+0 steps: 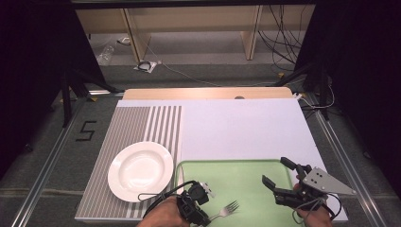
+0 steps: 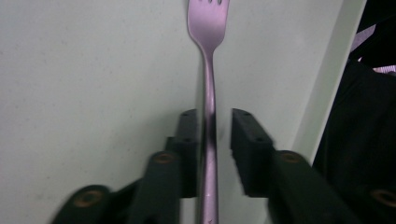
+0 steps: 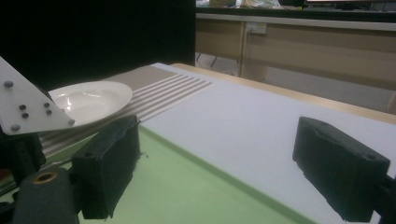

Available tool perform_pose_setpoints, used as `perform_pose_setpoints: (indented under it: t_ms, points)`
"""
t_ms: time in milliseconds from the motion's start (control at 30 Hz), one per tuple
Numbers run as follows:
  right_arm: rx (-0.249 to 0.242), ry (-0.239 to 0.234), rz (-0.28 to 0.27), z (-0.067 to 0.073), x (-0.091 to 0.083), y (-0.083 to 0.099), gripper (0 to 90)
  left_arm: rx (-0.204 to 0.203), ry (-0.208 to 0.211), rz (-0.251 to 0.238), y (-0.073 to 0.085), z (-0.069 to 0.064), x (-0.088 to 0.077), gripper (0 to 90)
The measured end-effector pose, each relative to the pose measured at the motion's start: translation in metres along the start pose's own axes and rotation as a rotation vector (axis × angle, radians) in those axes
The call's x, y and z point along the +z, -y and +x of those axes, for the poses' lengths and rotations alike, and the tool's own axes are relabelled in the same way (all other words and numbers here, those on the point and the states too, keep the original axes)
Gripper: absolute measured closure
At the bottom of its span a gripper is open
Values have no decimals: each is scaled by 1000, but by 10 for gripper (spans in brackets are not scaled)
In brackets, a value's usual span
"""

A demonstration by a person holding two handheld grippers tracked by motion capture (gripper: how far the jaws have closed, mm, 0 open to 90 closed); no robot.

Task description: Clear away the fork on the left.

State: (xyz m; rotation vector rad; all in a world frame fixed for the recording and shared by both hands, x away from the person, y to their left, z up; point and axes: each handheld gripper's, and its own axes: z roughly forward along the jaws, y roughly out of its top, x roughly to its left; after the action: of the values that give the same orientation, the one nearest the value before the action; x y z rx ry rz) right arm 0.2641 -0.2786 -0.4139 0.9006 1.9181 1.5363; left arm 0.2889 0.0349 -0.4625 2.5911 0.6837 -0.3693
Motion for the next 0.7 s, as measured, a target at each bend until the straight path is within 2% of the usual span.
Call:
perform_pose_setpoints:
  t_ms: [67, 100, 267, 367, 400, 467, 567, 700]
  points:
    - [0, 1, 2, 0, 0, 0, 157, 7, -27, -30, -2, -3, -2, 477]
    - [-1, 1, 3, 0, 0, 0, 157, 11, -34, -43, -2, -3, -3, 430]
    - [0, 0, 1, 0, 0, 0, 157, 24, -84, -124, -5, -5, -8, 358]
    - [-1, 0, 1, 0, 0, 0, 157, 35, -93, -144, -5, -8, -8, 354]
    - [-1, 0, 2, 0, 0, 0, 157, 39, -98, -151, -5, -8, -8, 364]
    - [-1, 0, 1, 0, 0, 0, 157, 61, -113, -168, -5, -11, -7, 451]
    - [-1, 1, 1, 0, 0, 0, 157, 88, -115, -178, -5, -13, -6, 552]
    - [-1, 0, 2, 0, 0, 0, 157, 111, -102, -164, -5, -17, -1, 679]
